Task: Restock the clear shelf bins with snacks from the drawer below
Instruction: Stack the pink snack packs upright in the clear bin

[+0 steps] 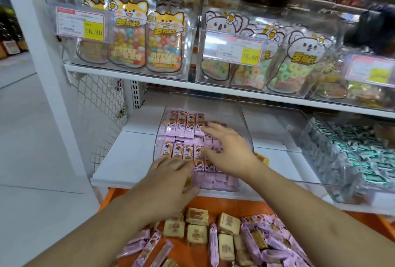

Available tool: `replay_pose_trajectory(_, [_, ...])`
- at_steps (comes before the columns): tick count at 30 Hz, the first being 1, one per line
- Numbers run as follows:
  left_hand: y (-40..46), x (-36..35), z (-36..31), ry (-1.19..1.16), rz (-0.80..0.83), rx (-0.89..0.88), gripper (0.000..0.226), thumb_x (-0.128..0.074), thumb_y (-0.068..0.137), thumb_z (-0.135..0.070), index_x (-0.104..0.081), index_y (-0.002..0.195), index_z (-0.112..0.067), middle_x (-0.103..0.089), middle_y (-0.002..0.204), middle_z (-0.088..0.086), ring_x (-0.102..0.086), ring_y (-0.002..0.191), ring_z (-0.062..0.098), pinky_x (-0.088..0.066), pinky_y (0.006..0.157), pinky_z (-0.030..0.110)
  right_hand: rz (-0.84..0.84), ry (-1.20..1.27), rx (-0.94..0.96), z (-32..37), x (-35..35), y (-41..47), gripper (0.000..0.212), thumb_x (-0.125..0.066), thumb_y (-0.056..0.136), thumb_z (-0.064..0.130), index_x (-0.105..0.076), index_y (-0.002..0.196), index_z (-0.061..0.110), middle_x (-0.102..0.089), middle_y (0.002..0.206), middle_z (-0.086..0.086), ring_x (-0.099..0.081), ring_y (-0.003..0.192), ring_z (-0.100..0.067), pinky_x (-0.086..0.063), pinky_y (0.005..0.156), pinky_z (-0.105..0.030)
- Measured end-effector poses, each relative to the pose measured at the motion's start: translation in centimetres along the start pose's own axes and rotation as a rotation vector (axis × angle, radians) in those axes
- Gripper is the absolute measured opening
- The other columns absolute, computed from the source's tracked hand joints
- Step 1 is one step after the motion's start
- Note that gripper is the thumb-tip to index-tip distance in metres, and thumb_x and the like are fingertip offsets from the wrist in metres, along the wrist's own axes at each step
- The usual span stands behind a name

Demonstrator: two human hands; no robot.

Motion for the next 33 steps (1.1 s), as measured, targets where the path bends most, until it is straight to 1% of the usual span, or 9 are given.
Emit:
replay_pose_trajectory(5, [-2.0, -0.5, -3.5, -0.029, 0.02, -0.044, 0.077, -0.035, 0.101, -0.067, -0.005, 0.165, -0.035, 0.001, 0.174, -0.005, 0.008, 0.159, 0.018, -0.001, 0.13, 0.044, 0.019, 0.052, 0.11, 0.3, 2.9, -10.2, 0.05, -0.067, 0.096, 0.042, -0.061, 0.144, 0.033, -0.05, 0.157, 0.009, -0.041, 0.145, -0.006, -0.024, 0.12, -0.019])
replay_pose_trajectory(9, [-3.6, -2.3, -9.0, -0.133, -0.03, -0.179, 0.067, -0.044, 0.104, -0.057, -0.024, 0.163, -0.032, -0.014, 0.171, -0.011, -0.007, 0.155, 0.008, -0.005, 0.12, 0.02, 0.053, 0.116, 0.032, -4.0, 2.5, -16.6, 0.044, -0.071, 0.093, 0.029, -0.068, 0.137, 0.024, -0.06, 0.147, 0.007, -0.049, 0.138, -0.003, -0.033, 0.119, -0.022])
replay_pose_trajectory(12, [-3.5, -6.9, -11.3, -0.181, 0.065, -0.188, 0.059, -0.045, 0.105, -0.053, -0.034, 0.159, -0.032, -0.026, 0.165, -0.015, -0.024, 0.151, 0.006, -0.02, 0.117, 0.019, 0.146, 0.073, -0.082, -8.3, 0.8, -19.5, 0.041, -0.07, 0.092, 0.02, -0.07, 0.133, 0.021, -0.059, 0.145, 0.011, -0.05, 0.136, -0.002, -0.028, 0.112, -0.008])
replay_pose_trajectory(15, [-3.4, -13.0, -11.9, -0.205, 0.244, -0.153, 0.056, -0.046, 0.105, -0.051, -0.039, 0.157, -0.03, -0.035, 0.158, -0.012, -0.037, 0.145, 0.013, -0.031, 0.113, 0.025, 0.176, 0.059, -0.267, -12.1, -1.5, -22.3, 0.033, -0.061, 0.09, 0.032, -0.075, 0.119, 0.024, -0.071, 0.123, 0.007, -0.063, 0.119, -0.015, -0.043, 0.096, -0.018])
replay_pose_trajectory(22, [-0.8, -22.2, -11.0, -0.217, 0.421, 0.027, 0.055, -0.047, 0.106, -0.048, -0.033, 0.158, -0.043, -0.016, 0.171, 0.002, -0.046, 0.142, 0.022, -0.04, 0.107, 0.028, 0.424, -0.024, -0.52, -20.8, -7.4, -28.4, 0.048, -0.063, 0.092, 0.029, -0.064, 0.14, 0.03, -0.059, 0.148, 0.004, -0.056, 0.134, -0.019, -0.05, 0.106, -0.031])
replay_pose_trajectory(26, [2.0, -26.1, -9.8, -0.202, 0.507, 0.122, 0.055, -0.042, 0.107, -0.052, -0.026, 0.159, -0.049, -0.008, 0.172, 0.013, -0.062, 0.123, 0.024, -0.048, 0.102, 0.031, 0.493, -0.067, -0.674, -25.1, -10.2, -30.5, 0.043, -0.06, 0.096, 0.04, -0.059, 0.138, 0.03, -0.063, 0.124, -0.002, -0.062, 0.117, -0.025, -0.053, 0.091, -0.03])
replay_pose_trajectory(28, [3.4, -28.1, -9.0, -0.19, 0.513, 0.157, 0.052, -0.04, 0.106, -0.054, -0.03, 0.157, -0.049, -0.039, 0.158, 0.021, -0.07, 0.092, 0.02, -0.053, 0.077, 0.028, 0.547, -0.091, -0.697, -26.2, -11.7, -31.0, 0.04, -0.058, 0.094, 0.034, -0.055, 0.133, 0.027, -0.06, 0.112, -0.004, -0.06, 0.103, -0.026, -0.053, 0.084, -0.033])
replay_pose_trajectory(30, [4.4, -29.9, -8.7, -0.205, 0.525, 0.19, 0.05, -0.04, 0.107, -0.053, -0.039, 0.156, -0.042, -0.068, 0.113, 0.009, -0.063, 0.067, 0.017, -0.042, 0.054, 0.028, 0.496, -0.096, -0.745, -27.0, -12.8, -31.3, 0.042, -0.058, 0.089, 0.034, -0.05, 0.131, 0.031, -0.057, 0.113, -0.007, -0.061, 0.094, -0.029, -0.058, 0.079, -0.038])
replay_pose_trajectory(33, [4.8, -31.6, -8.5, -0.218, 0.591, 0.21, 0.05, -0.044, 0.108, -0.049, -0.044, 0.155, -0.03, -0.07, 0.118, 0.005, -0.069, 0.095, 0.023, -0.041, 0.054, 0.027, 0.428, -0.142, -0.766, -27.4, -13.7, -30.9, 0.036, -0.059, 0.094, 0.022, -0.048, 0.127, 0.027, -0.059, 0.113, -0.008, -0.063, 0.093, -0.031, -0.058, 0.072, -0.039])
Point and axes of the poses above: each hand's wrist, its own y-axis towards the middle knuckle, its own x-axis out of the back of the hand, z = x × y, the point moved 4 cm from there along y, towards the middle knuckle
